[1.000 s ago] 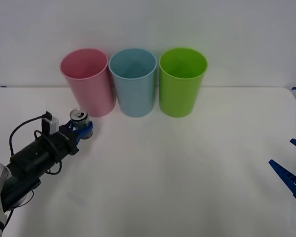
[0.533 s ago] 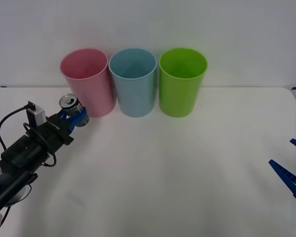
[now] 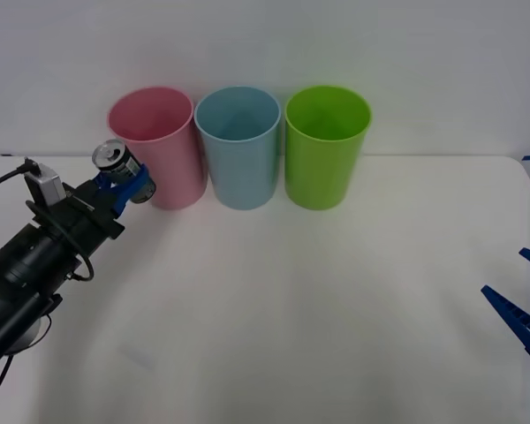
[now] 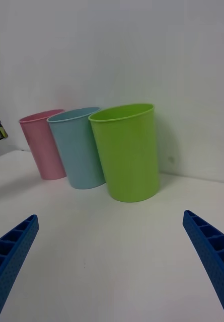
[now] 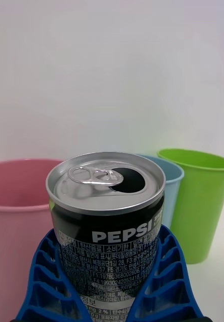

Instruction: Grasp the object on the table and drop it into the matching bin: aluminum can to the light blue bin, PET bottle to the pink bin.

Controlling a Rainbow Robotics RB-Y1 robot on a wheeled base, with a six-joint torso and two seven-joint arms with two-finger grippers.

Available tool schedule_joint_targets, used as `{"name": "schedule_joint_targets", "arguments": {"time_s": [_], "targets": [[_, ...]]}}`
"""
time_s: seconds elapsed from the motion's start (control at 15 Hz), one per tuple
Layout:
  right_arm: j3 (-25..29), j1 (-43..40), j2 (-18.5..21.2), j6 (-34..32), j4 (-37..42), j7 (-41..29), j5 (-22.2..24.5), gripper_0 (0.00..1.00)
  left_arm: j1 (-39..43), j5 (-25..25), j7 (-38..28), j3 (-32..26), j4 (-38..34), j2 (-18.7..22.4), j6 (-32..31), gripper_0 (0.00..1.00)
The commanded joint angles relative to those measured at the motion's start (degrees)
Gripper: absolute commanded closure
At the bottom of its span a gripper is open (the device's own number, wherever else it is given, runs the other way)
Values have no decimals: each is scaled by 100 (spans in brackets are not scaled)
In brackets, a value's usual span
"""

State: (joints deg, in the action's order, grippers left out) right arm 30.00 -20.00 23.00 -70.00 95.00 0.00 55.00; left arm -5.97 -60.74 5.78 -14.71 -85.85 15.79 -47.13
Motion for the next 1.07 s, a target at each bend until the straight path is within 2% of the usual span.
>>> {"name": "schedule_joint_targets", "arguments": {"time_s": [0.07, 0.27, 0.4, 0.8, 1.07], "targets": [[0, 0, 0, 0, 0, 0, 0, 0, 9, -17, -490, -5, -318, 91, 11, 100], [0, 0, 0, 0, 0, 0, 0, 0, 9, -17, -1123, 4, -661, 372, 37, 100], [0, 0, 0, 0, 0, 0, 0, 0, 0, -8, -1307, -5, -828, 486, 107, 99], [0, 0, 0, 0, 0, 0, 0, 0, -317, -237, -1439, -40, -916, 565, 485, 99], [0, 0, 0, 0, 0, 0, 0, 0, -633, -404, -1510, 223, -916, 565, 863, 99]]}}
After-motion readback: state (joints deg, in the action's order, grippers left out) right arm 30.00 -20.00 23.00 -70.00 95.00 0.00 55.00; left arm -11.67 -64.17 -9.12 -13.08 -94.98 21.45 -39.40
